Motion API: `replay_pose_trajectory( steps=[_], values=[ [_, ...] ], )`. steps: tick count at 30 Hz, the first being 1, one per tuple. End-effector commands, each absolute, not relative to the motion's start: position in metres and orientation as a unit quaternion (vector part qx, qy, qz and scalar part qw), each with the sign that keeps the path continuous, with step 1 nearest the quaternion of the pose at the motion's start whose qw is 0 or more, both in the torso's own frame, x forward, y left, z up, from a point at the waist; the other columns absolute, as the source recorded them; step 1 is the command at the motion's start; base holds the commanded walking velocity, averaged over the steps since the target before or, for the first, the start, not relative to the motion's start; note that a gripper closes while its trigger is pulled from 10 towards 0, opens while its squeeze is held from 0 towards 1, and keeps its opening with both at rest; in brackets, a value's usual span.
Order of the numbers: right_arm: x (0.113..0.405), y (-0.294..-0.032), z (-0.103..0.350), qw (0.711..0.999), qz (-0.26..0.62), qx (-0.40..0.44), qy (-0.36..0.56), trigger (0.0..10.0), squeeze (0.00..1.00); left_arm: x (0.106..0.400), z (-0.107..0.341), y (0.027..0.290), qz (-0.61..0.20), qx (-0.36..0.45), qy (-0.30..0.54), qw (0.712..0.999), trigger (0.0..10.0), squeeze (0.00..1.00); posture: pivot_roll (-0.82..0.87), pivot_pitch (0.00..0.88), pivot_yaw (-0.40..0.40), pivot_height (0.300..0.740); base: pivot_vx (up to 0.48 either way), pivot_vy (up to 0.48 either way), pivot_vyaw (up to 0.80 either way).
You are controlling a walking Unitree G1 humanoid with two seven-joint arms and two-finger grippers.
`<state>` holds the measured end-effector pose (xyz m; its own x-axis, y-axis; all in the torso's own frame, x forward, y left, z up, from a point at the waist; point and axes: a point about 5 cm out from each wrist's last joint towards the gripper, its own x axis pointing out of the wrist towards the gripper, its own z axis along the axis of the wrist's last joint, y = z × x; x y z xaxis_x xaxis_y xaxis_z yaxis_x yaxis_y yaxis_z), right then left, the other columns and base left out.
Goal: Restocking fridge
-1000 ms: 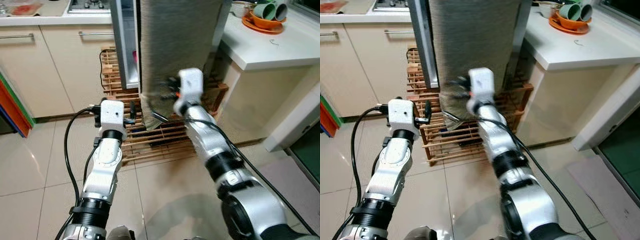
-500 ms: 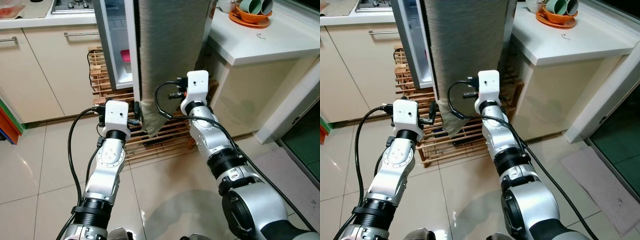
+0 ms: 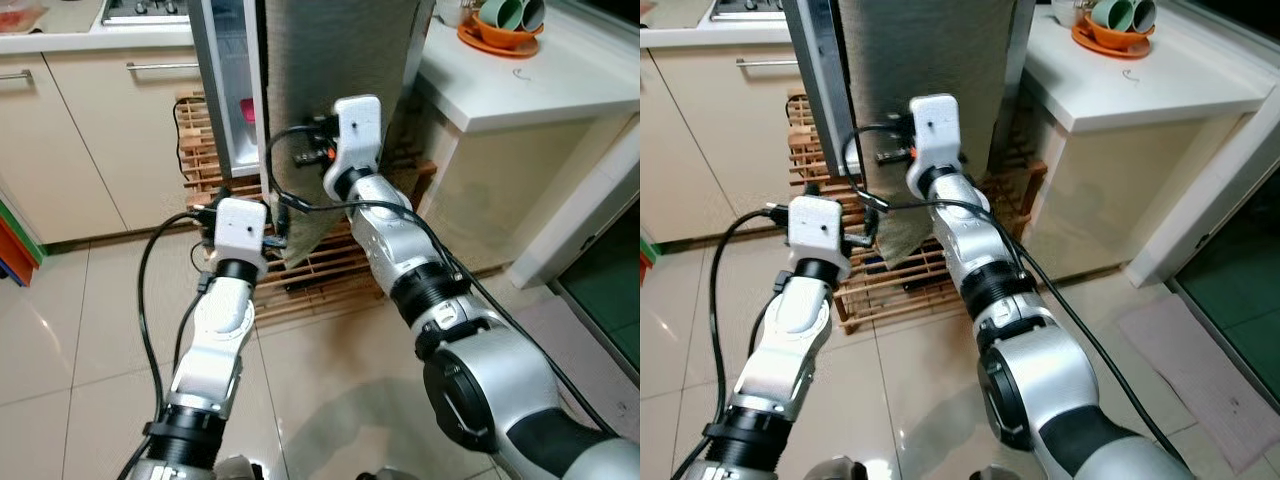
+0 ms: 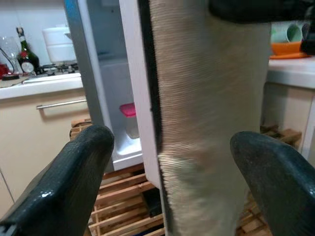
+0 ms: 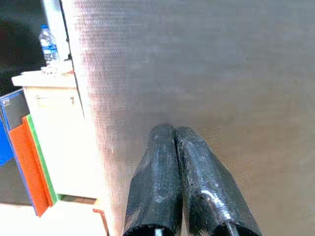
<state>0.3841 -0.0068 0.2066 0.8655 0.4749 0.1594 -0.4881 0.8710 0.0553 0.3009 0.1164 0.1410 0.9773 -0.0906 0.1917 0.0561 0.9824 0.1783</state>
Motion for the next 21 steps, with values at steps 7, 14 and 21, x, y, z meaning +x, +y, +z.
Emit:
replay_pose_trajectory(
  steps=[7, 14, 21],
  values=[
    [0.3760, 0.0176, 0.2014, 0.956, 0.282, 0.062, -0.056, 10.0, 0.00, 0.2965, 0.1434, 0.1209, -0.033, 0.077, -0.104, 0.991, 10.0, 0.00, 0.10, 0.030, -0.092, 0.740, 0.395, 0.272, 0.00],
    [0.3766, 0.0167, 0.2002, 0.956, 0.282, 0.054, -0.055, 10.0, 0.00, 0.2974, 0.1431, 0.1212, -0.031, 0.073, -0.100, 0.992, 10.0, 0.00, 0.09, 0.030, -0.095, 0.740, 0.396, 0.271, 0.00],
    [0.3771, 0.0127, 0.1955, 0.958, 0.279, 0.039, -0.055, 10.0, 0.00, 0.2971, 0.1421, 0.1194, -0.028, 0.068, -0.098, 0.992, 10.0, 0.00, 0.09, 0.028, -0.095, 0.740, 0.301, 0.077, 0.00]
  ],
)
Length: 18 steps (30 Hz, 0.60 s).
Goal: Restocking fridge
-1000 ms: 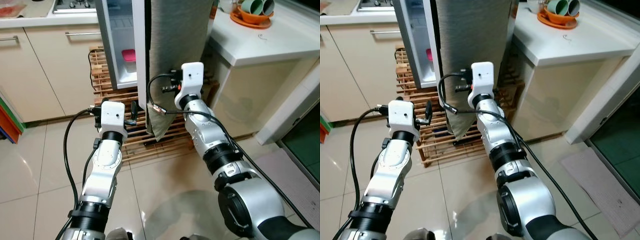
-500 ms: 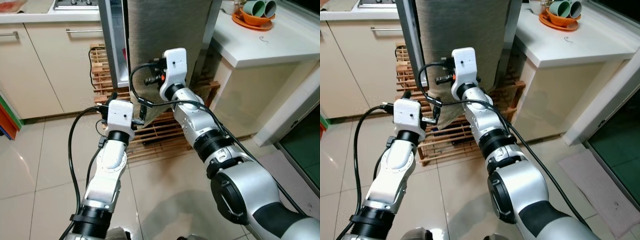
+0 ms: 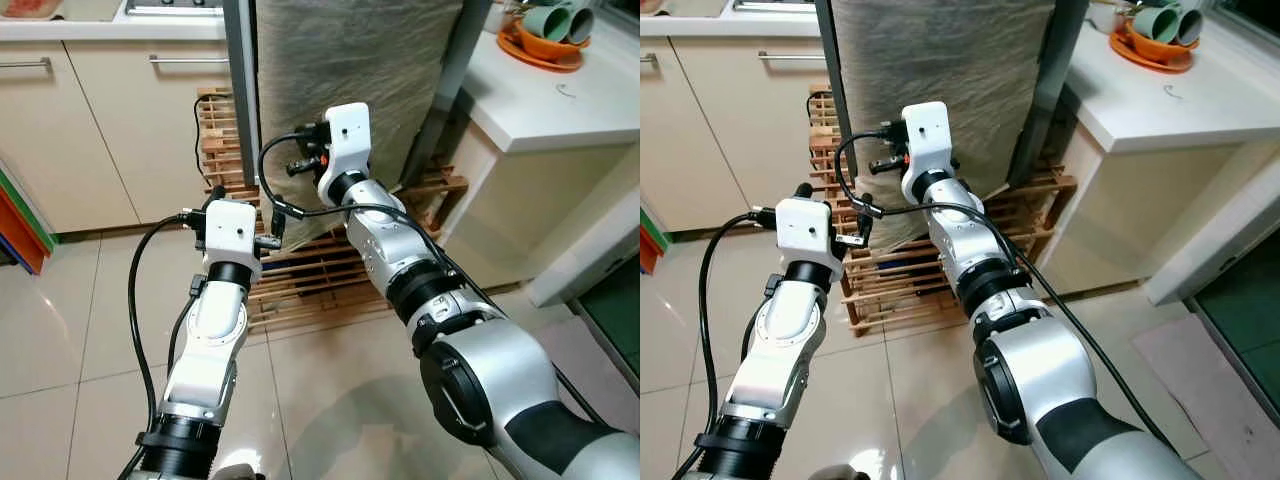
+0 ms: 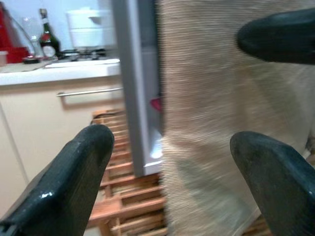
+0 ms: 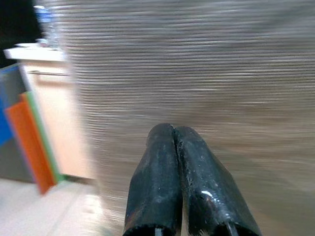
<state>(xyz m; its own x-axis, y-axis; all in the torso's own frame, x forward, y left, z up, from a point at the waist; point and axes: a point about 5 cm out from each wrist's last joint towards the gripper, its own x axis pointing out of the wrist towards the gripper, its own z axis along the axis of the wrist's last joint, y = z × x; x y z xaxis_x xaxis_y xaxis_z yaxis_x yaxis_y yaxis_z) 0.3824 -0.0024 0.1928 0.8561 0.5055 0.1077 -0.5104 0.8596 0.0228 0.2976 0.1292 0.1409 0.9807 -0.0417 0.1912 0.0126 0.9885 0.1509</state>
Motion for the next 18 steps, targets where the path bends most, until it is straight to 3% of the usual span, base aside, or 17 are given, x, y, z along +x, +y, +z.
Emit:
replay_pose_trajectory(
  steps=[1, 13, 18],
  values=[
    [0.3771, 0.0124, 0.1950, 0.958, 0.278, 0.039, -0.054, 10.0, 0.00, 0.2972, 0.1420, 0.1195, -0.028, 0.068, -0.098, 0.993, 10.0, 0.00, 0.09, 0.028, -0.095, 0.740, 0.000, 0.000, 0.00],
    [0.3786, 0.0114, 0.1965, 0.960, 0.273, 0.029, -0.057, 10.0, 0.00, 0.3001, 0.1453, 0.1235, -0.022, 0.067, -0.103, 0.992, 10.0, 0.00, 0.09, 0.024, -0.093, 0.740, 0.000, 0.000, 0.00],
    [0.3780, 0.0085, 0.1914, 0.961, 0.269, 0.039, -0.051, 10.0, 0.00, 0.2999, 0.1454, 0.1247, -0.020, 0.065, -0.105, 0.992, 10.0, 0.00, 0.09, 0.023, -0.089, 0.740, 0.321, 0.357, 0.00]
  ],
)
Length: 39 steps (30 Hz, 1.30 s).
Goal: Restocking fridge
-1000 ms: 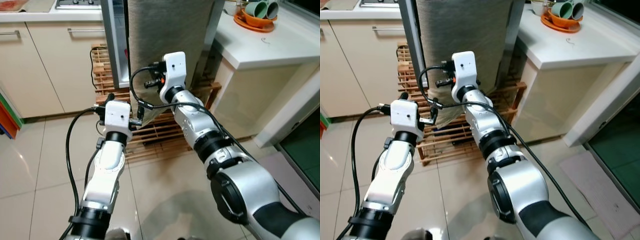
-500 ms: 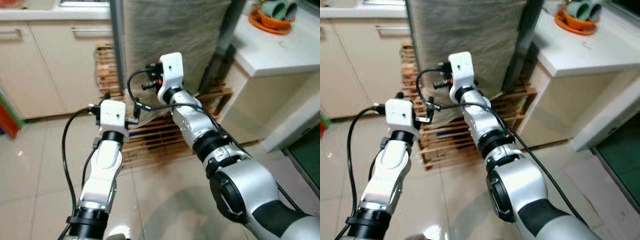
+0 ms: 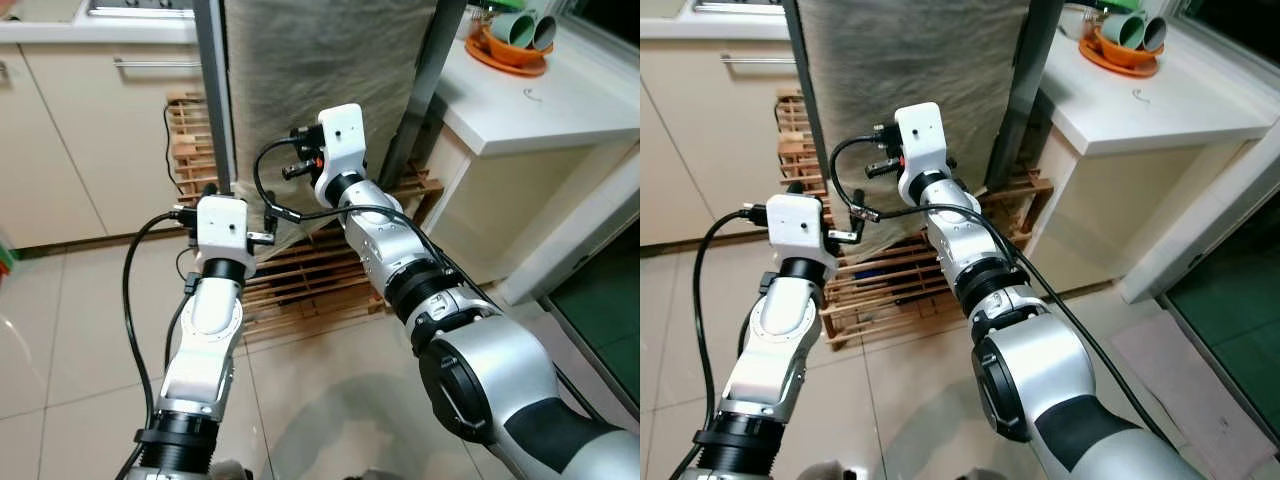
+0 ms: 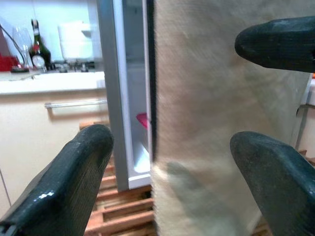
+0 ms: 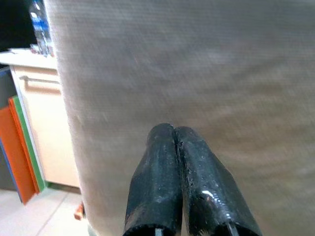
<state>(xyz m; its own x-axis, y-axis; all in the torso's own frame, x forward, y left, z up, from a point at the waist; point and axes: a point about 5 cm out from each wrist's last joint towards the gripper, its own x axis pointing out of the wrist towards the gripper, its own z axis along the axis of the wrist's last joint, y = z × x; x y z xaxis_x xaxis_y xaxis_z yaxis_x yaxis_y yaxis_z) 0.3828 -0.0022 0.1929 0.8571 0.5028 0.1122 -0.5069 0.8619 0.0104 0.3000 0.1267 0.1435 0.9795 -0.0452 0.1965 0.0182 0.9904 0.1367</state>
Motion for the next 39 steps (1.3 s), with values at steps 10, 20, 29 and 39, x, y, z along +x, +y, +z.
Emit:
replay_pose_trajectory(
  steps=[10, 20, 29, 39],
  values=[
    [0.377, 0.003, 0.183, 0.964, 0.261, 0.037, -0.043, 10.0, 0.00, 0.302, 0.142, 0.124, -0.028, 0.071, -0.095, 0.993, 10.0, 0.00, 0.08, 0.012, -0.080, 0.740, 0.364, 0.307, 0.00],
    [0.380, -0.023, 0.168, 0.976, 0.210, 0.035, -0.043, 10.0, 0.00, 0.308, 0.133, 0.131, -0.021, 0.097, -0.065, 0.993, 10.0, 0.00, 0.07, 0.000, -0.045, 0.740, 0.183, 0.000, 0.00],
    [0.381, -0.042, 0.163, 0.985, 0.152, 0.059, -0.048, 10.0, 0.00, 0.318, 0.139, 0.133, -0.046, 0.079, -0.057, 0.994, 10.0, 0.00, 0.05, 0.000, 0.065, 0.740, 0.000, 0.000, 0.00],
    [0.381, -0.042, 0.166, 0.985, 0.155, 0.052, -0.062, 10.0, 0.00, 0.325, 0.146, 0.133, -0.040, 0.087, -0.076, 0.993, 10.0, 0.00, 0.04, 0.000, 0.047, 0.740, 0.303, 0.000, 0.00]
  ],
)
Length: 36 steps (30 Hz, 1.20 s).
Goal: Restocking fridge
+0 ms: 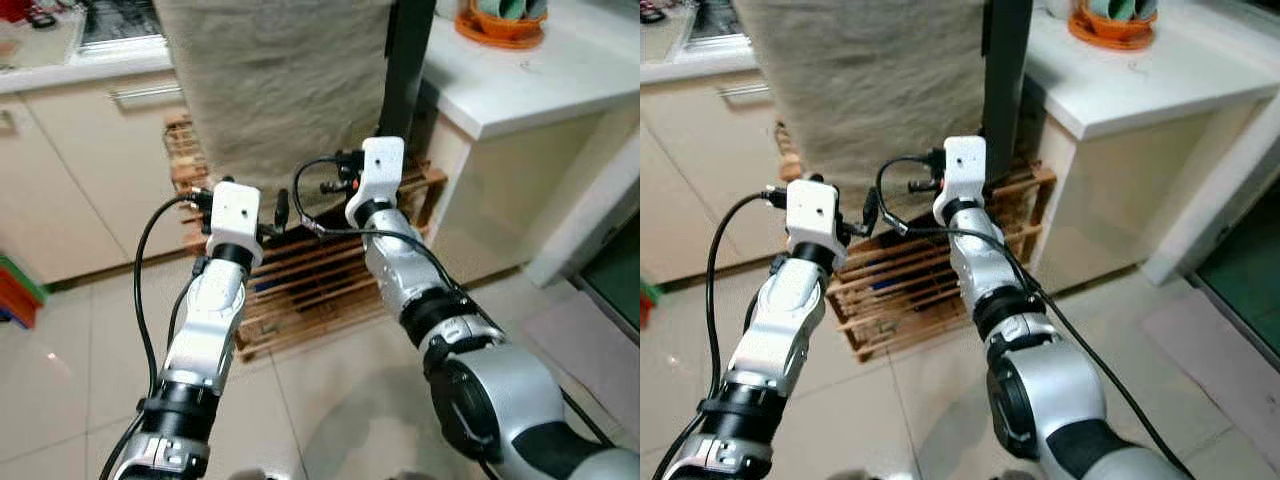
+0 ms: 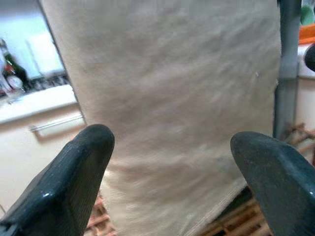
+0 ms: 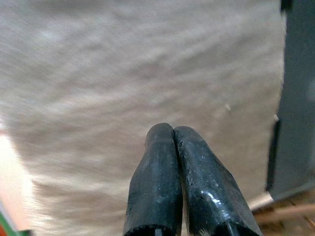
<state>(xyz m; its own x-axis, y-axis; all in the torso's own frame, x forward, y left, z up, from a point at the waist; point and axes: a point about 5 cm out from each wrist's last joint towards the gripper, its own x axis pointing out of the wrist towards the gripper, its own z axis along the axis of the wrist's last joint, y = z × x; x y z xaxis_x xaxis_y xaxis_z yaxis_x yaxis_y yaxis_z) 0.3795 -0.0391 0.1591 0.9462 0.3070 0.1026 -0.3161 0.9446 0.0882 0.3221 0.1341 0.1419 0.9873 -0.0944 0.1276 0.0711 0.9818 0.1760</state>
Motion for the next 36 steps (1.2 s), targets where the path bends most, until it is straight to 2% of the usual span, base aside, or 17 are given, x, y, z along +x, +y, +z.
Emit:
replay_pose_trajectory(
  steps=[1, 18, 27, 36],
  values=[
    [0.381, -0.042, 0.166, 0.984, 0.156, 0.051, -0.062, 10.0, 0.00, 0.324, 0.146, 0.133, -0.039, 0.086, -0.076, 0.993, 10.0, 0.00, 0.04, 0.000, 0.045, 0.740, 0.450, 0.000, 0.00],
    [0.376, -0.034, 0.170, 0.980, 0.177, 0.045, -0.081, 10.0, 0.00, 0.331, 0.151, 0.132, -0.022, 0.080, -0.091, 0.992, 10.0, 0.00, 0.04, 0.000, 0.029, 0.740, 0.448, 0.000, 0.00],
    [0.366, -0.038, 0.156, 0.979, 0.186, 0.040, -0.077, 10.0, 0.00, 0.330, 0.154, 0.128, -0.017, 0.072, -0.106, 0.992, 10.0, 0.00, 0.03, 0.000, 0.021, 0.740, 0.374, 0.300, 0.00],
    [0.355, -0.044, 0.151, 0.979, 0.178, 0.046, -0.082, 10.0, 0.00, 0.328, 0.157, 0.120, -0.031, 0.097, -0.116, 0.988, 10.0, 0.00, 0.02, 0.000, 0.015, 0.740, 0.000, 0.000, 0.00]
  ],
)
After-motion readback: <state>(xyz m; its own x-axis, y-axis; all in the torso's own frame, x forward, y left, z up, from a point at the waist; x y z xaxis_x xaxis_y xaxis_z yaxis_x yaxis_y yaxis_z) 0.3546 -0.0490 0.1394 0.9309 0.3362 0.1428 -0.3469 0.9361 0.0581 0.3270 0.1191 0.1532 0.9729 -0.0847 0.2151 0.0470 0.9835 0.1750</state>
